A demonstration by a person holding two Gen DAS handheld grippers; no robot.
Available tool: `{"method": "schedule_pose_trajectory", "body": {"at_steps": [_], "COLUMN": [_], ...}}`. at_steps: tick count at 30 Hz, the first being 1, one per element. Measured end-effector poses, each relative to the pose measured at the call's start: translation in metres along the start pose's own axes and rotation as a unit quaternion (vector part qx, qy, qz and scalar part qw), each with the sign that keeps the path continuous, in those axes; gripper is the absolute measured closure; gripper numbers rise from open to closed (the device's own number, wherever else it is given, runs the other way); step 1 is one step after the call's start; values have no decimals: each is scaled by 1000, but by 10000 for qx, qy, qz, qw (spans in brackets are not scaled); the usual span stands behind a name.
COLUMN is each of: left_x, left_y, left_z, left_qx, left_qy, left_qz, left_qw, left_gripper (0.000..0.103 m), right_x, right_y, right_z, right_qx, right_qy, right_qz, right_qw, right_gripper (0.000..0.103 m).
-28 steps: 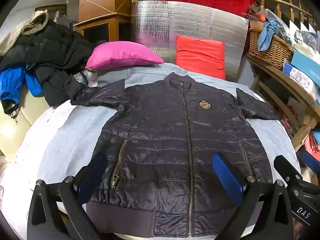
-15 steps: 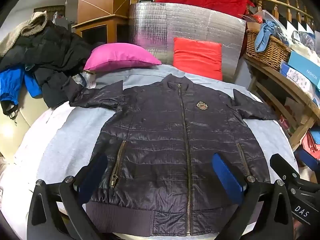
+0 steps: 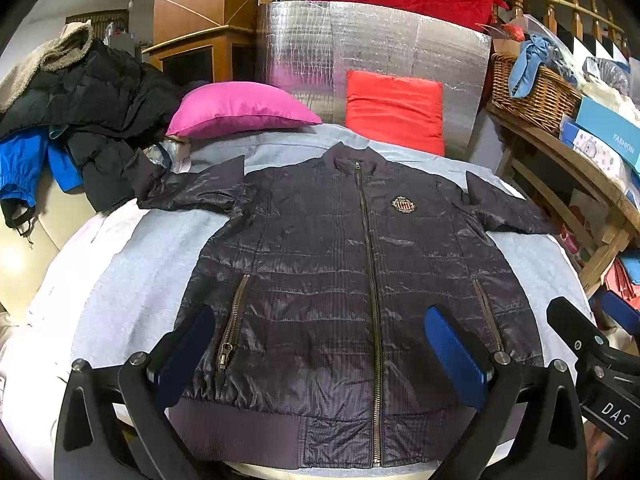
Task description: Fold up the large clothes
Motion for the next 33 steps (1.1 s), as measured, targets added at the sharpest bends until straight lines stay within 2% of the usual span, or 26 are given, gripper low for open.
{"method": "schedule_pose_trajectory", "body": {"at_steps": [33], "left_x": [-6], "left_y": [-1], "left_z": [1], "left_qx": [1], "left_qy": [39], "left_qz": [81], "left_qw": [10000], "left_gripper": [0], "right_x": [4], "right_y": [-1], "right_z": [2], "right_qx": [8], "right_qy": [28], "right_qz": [-120], "right_qw": [9999], "right_gripper": [0]}}
Point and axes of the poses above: each gripper's, at about its wrist camera, not at the fingertips, and z roughly the way its jaws point, x to its left, y to its top, the point moved 2 cm from there along z, roughly the way its jaws point, and after that the axes turned 13 degrees about z, right-handed, at the moved point
